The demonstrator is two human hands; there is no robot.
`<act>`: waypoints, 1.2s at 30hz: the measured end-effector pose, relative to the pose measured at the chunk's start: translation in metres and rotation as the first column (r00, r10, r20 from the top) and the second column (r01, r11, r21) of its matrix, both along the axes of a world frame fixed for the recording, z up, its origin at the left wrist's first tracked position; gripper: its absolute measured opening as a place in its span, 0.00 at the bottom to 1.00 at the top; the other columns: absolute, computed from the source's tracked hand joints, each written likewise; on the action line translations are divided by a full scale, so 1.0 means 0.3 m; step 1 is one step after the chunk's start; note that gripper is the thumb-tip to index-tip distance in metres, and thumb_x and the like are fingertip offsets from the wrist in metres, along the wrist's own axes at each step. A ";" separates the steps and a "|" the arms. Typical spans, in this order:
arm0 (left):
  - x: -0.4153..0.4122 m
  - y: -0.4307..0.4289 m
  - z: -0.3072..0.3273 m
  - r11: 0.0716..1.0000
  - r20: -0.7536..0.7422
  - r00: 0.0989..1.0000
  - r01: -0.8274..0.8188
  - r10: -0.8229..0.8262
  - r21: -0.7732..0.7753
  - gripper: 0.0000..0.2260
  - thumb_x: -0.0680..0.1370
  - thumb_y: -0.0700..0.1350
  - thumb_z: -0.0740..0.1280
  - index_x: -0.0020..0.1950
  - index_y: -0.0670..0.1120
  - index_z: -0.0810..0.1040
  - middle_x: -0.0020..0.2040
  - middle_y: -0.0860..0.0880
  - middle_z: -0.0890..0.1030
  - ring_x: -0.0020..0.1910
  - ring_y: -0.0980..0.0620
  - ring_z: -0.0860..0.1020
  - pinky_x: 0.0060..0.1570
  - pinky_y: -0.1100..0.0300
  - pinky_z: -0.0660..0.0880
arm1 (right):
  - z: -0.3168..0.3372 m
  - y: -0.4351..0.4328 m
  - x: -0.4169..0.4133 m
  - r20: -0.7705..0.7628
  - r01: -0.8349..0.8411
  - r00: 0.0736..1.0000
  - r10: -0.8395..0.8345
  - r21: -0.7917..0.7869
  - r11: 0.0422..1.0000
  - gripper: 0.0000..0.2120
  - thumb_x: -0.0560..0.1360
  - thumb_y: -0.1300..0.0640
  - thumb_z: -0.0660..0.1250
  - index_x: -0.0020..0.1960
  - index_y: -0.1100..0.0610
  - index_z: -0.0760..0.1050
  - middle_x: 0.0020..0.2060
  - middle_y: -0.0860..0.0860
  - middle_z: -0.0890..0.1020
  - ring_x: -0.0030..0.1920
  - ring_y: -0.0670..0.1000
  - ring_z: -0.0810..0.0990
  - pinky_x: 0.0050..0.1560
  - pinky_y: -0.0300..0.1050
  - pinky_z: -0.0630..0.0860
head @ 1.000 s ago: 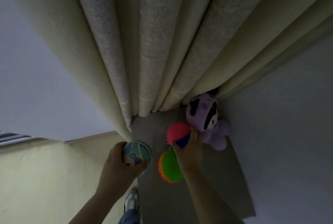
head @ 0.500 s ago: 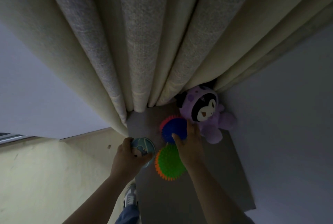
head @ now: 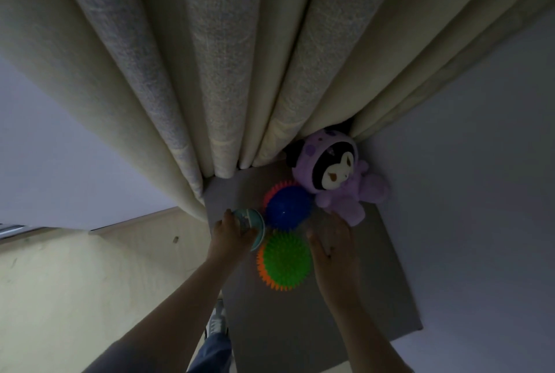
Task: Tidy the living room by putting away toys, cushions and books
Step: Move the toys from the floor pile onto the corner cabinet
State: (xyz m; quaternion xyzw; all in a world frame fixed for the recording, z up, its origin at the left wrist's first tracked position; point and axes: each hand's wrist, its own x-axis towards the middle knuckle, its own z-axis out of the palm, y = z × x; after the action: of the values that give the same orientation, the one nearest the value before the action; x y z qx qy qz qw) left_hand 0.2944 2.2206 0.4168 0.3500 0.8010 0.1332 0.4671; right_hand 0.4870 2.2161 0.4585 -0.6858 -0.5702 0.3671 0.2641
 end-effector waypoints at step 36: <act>-0.022 -0.124 -0.003 0.948 0.323 0.892 -0.287 0.317 -0.140 0.24 0.75 0.44 0.71 0.67 0.46 0.66 0.57 0.42 0.73 0.54 0.40 0.77 0.52 0.41 0.78 | 0.074 -0.094 -0.031 -0.009 0.118 0.993 -0.119 -0.065 0.991 0.22 0.78 0.58 0.66 0.70 0.51 0.68 0.63 0.47 0.72 0.56 0.36 0.73 0.52 0.26 0.69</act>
State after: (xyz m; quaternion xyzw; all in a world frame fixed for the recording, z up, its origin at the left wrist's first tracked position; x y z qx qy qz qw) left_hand 0.2877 2.1835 0.4158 0.1717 0.7575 0.2271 0.5875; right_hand 0.4777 2.1878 0.4807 -0.7243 -0.5147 0.3735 0.2666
